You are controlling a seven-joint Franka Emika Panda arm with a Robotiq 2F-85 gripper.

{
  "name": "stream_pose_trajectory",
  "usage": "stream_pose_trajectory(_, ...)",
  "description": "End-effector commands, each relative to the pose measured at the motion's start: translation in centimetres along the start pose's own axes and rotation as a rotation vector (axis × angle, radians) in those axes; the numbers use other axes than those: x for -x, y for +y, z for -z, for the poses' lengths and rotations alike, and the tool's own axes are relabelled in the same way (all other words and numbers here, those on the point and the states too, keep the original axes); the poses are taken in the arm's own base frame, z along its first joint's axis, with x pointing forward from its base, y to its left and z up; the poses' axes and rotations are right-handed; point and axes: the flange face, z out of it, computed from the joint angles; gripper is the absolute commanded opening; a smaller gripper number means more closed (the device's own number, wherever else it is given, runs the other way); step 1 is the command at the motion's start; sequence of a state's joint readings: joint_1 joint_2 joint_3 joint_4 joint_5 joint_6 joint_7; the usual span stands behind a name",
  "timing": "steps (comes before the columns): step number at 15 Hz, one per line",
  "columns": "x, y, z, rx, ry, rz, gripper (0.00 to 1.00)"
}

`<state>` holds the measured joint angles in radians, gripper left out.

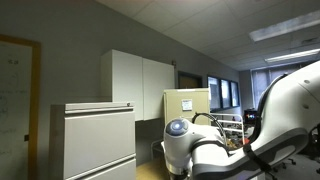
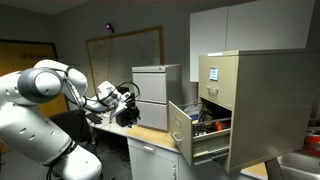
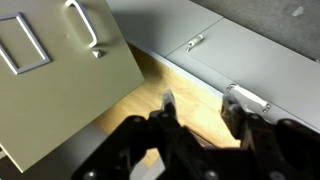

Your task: Close the open drawer

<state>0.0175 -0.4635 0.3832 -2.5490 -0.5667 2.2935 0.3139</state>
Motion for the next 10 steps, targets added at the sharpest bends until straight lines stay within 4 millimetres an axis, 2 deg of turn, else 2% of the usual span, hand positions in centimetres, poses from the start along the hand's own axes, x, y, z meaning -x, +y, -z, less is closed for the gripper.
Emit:
stream_pose_trajectory(1,-1.9,0.3,-3.5,0.163,0.030,0.101,0.21)
stream_pose_trajectory(4,-2.3,1.9,-6.1,0.336,0.056,0.164,0.03)
stream_pose_trajectory(9,-3.4,6.5,-9.8,0.612,0.127,0.216,0.00)
stream_pose_trajectory(10,-3.6,7.6,-11.2,0.647,0.138,0.208,0.00)
